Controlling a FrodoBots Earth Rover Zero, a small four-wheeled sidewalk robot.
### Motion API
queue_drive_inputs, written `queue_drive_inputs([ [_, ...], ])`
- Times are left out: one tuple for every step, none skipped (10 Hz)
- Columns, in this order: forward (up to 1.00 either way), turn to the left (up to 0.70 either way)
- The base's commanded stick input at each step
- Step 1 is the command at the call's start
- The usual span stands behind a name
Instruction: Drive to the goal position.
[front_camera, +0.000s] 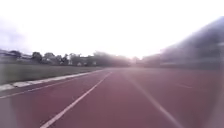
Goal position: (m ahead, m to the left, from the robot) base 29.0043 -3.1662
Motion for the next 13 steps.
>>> queue_drive_inputs([
  [0.7, -0.31],
  [0.7, -0.11],
  [0.7, 0.0],
  [0.7, 0.0],
  [0.7, 0.0],
  [0.7, 0.0],
  [0.7, 0.0],
  [0.7, 0.0],
  [0.7, 0.0],
  [0.7, -0.02],
  [0.7, -0.15],
  [0.7, -0.27],
  [0.7, -0.3],
])
